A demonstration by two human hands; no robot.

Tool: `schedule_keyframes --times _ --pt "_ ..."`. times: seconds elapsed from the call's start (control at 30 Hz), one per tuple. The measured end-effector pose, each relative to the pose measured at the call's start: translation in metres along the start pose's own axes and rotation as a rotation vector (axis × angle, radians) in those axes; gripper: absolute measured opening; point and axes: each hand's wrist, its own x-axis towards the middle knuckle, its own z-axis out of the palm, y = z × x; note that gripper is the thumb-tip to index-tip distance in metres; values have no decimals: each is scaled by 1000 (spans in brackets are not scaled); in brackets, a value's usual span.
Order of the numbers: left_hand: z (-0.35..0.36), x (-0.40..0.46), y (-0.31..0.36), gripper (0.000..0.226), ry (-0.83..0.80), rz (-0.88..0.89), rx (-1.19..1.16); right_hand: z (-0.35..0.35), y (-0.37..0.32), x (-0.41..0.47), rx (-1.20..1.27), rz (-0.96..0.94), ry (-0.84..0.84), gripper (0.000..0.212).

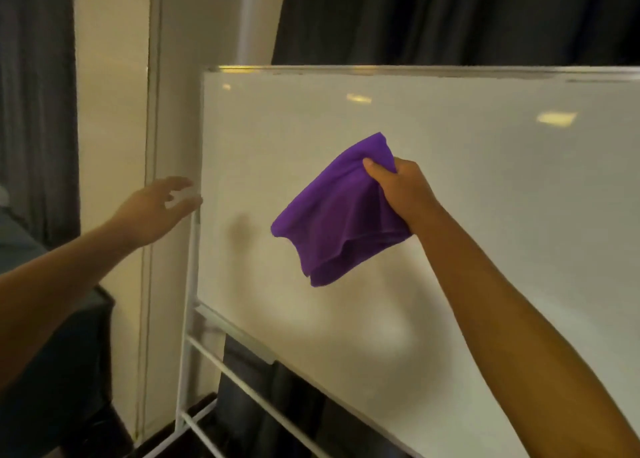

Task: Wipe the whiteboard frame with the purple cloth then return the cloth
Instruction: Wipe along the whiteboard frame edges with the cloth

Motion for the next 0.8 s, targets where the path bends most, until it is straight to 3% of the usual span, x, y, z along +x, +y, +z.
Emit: schedule_keyframes --times 0.17,0.37,0.6,0.8 --pt "-35 80 -43 60 -46 58 -10 40 -45 57 75 108 139 27" --pt "-30 171 -76 61 -45 137 -65 106 -93 131 -43 40 321 25" --pt "-13 289 -124 80 123 479 275 131 -138 247 -113 -60 526 20" --pt "15 377 -146 83 123 558 249 185 -135 355 -170 -118 593 22"
